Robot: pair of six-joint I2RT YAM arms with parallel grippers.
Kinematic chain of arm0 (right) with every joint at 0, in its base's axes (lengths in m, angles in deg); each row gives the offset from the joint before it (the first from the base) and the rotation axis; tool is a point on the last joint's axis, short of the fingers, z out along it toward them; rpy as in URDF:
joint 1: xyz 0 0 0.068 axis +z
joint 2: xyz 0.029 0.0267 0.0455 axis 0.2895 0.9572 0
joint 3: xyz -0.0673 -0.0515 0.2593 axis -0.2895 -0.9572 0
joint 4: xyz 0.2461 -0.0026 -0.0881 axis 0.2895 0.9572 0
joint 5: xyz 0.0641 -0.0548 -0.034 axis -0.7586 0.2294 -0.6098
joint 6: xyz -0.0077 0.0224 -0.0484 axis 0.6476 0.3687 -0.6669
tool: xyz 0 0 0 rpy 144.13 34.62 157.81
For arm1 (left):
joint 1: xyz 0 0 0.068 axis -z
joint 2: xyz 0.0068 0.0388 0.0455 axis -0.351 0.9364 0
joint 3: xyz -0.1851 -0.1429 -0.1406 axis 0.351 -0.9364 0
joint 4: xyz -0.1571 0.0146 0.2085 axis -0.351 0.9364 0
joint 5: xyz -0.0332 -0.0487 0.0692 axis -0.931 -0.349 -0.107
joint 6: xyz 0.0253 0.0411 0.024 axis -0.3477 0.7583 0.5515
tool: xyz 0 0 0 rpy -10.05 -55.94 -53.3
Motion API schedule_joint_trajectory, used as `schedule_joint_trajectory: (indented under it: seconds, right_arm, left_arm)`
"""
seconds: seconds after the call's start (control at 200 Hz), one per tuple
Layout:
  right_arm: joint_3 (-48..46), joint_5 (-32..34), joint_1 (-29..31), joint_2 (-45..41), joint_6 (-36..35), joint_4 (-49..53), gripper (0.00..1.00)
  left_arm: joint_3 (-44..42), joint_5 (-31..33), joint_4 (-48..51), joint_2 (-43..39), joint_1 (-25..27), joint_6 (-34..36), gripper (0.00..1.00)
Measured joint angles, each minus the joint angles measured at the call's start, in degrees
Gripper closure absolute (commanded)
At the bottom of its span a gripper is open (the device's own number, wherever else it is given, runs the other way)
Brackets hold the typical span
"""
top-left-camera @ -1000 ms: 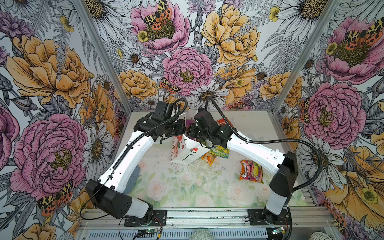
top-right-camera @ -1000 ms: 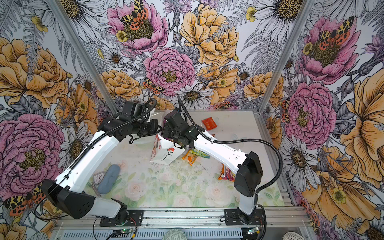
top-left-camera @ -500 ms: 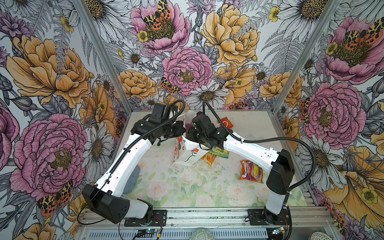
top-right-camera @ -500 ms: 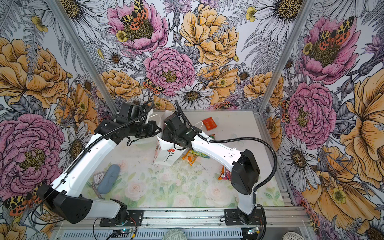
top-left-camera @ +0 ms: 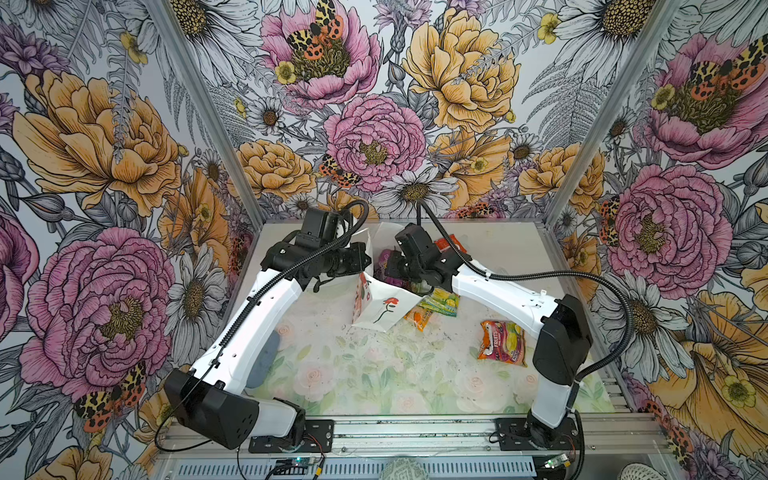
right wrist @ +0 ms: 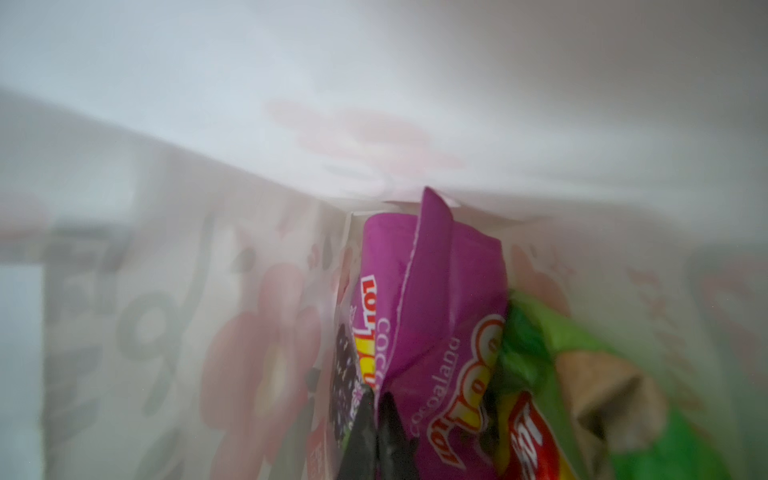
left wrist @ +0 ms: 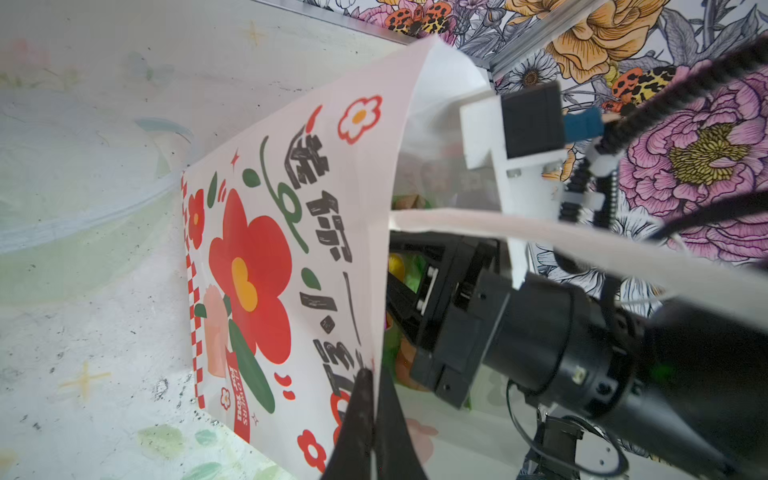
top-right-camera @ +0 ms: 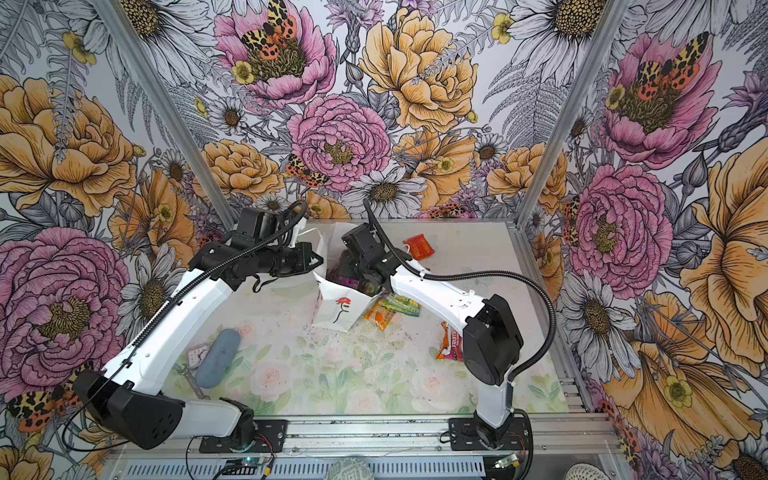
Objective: Place the snacks into the paper bag
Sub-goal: 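Open the right gripper inside the paper bag to release the candy bag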
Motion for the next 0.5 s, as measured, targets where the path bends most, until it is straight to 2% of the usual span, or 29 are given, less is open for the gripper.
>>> schedule_joint_trajectory:
  seconds: [0.135,0.5]
  right_arm:
    - [0.1,-1.4,-0.7,0.5,0.0,-0.1,1.00]
    - [0.3,-3.2,2.3,5.0,0.0,-0.6,1.00]
  left_arm:
    - [-0.4,-0.9,-0.5,0.0,-0.3,0.3,1.00]
    - [-2.1,-1.0,-0.7,-0.1,-1.8,0.3,1.00]
